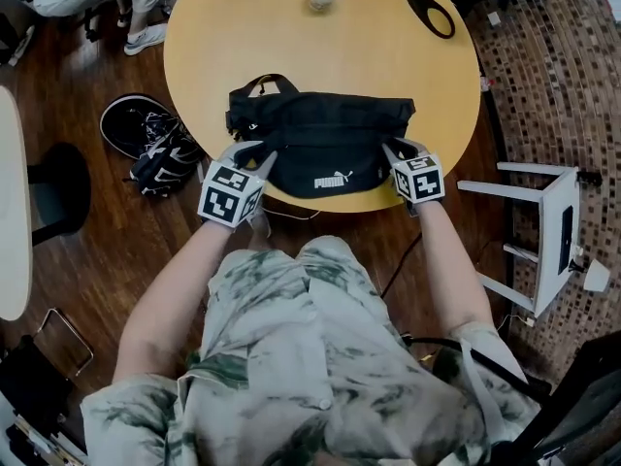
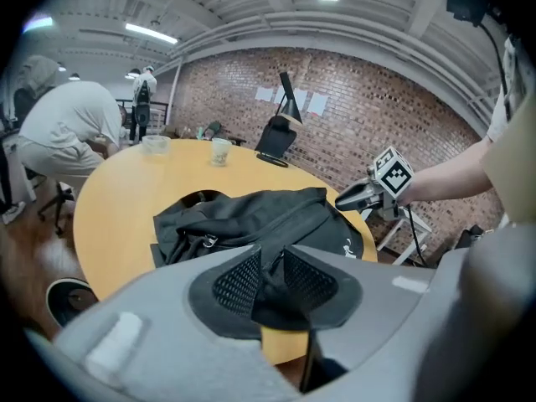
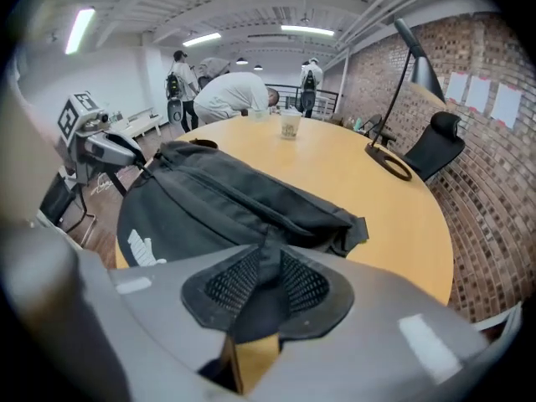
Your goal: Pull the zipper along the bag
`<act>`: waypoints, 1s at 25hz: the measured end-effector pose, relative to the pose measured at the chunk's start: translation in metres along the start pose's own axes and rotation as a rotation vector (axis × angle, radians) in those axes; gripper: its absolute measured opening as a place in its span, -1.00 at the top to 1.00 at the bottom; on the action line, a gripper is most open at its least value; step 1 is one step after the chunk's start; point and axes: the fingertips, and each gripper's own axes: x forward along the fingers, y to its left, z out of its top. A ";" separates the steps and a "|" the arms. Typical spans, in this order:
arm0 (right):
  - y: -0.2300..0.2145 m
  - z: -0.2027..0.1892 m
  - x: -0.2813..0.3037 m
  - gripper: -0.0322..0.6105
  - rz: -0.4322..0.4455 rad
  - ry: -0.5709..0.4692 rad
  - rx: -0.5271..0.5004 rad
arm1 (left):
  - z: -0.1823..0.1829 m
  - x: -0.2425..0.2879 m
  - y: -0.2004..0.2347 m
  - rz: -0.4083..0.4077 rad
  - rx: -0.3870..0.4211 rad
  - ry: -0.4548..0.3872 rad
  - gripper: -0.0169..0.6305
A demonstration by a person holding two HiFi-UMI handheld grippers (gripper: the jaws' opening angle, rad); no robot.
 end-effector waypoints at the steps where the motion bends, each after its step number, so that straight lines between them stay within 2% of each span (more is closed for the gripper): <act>1: 0.004 -0.002 -0.009 0.63 0.008 -0.028 0.007 | 0.002 -0.007 -0.004 0.022 0.008 -0.019 0.67; 4: 0.020 -0.015 -0.041 0.65 0.038 -0.109 0.013 | 0.006 -0.032 -0.030 0.073 0.042 -0.077 0.67; 8: 0.046 -0.049 -0.098 0.69 0.069 -0.198 -0.039 | 0.004 -0.069 -0.091 0.126 0.073 -0.161 0.67; 13: 0.093 -0.100 -0.170 0.74 0.126 -0.281 -0.100 | -0.023 -0.127 -0.183 0.144 0.020 -0.241 0.68; 16: 0.124 -0.131 -0.216 0.74 0.162 -0.310 -0.134 | -0.045 -0.157 -0.240 0.130 -0.019 -0.266 0.68; 21: 0.172 -0.157 -0.287 0.74 0.199 -0.399 -0.140 | -0.075 -0.198 -0.320 0.096 0.051 -0.262 0.68; 25: 0.203 -0.175 -0.336 0.74 0.206 -0.453 -0.139 | -0.088 -0.217 -0.379 0.022 0.092 -0.258 0.68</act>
